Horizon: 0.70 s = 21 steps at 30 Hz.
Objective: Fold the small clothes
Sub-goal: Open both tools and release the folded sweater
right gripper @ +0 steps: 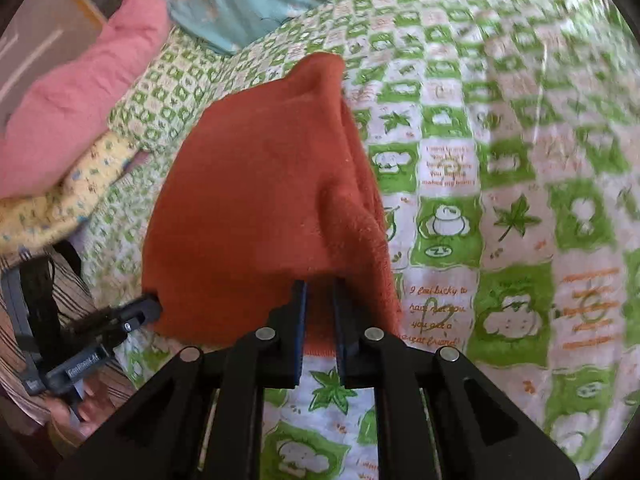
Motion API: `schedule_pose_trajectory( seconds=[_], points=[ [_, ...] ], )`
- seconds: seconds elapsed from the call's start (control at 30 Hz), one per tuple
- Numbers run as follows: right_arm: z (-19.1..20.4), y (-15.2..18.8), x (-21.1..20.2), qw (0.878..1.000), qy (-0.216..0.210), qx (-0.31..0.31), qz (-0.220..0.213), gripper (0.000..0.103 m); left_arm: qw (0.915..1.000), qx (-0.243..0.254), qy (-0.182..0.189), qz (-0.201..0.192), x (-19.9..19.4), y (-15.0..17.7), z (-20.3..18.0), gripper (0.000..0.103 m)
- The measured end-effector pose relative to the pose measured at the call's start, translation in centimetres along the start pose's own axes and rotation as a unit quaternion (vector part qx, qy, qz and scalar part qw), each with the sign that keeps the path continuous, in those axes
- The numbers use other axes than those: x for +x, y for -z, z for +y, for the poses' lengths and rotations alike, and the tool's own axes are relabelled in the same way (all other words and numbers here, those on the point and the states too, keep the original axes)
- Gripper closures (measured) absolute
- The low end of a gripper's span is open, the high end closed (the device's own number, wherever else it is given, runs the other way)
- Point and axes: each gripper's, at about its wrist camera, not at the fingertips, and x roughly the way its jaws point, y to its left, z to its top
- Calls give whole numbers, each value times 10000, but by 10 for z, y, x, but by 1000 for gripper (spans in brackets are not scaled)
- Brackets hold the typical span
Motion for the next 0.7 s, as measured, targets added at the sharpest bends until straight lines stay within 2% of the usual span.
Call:
schedule_pose_trajectory(
  seconds=[0.07, 0.13, 0.2, 0.27, 0.3, 0.37, 0.6, 0.7],
  points=[
    [3, -3, -5, 10000, -12, 64, -57, 89, 10000, 11, -78, 9, -3, -2, -3, 87],
    [10, -4, -13, 9999, 0, -20, -137, 89, 9999, 3, -109, -37, -9, -2, -4, 78],
    [19, -4, -24, 9996, -74, -129, -237, 87, 9997, 41, -208, -111, -16, 1, -5, 60],
    [26, -3, -38, 9990, -62, -225, -381, 81, 9990, 86, -372, -212, -25, 4, -8, 52],
    [30, -2, -45, 9986, -41, -256, -461, 73, 9988, 95, -407, -247, -28, 5, -8, 52],
    [33, 1, -54, 9981, -36, -275, -558, 67, 9986, 81, -441, -285, -34, 10, -8, 52],
    [39, 16, -64, 9973, 38, -380, -622, 67, 9982, -65, -545, -250, -41, 20, 3, 52],
    [39, 9, -63, 9971, 42, -403, -639, 67, 9981, -80, -551, -280, -40, 13, 6, 49]
  ],
)
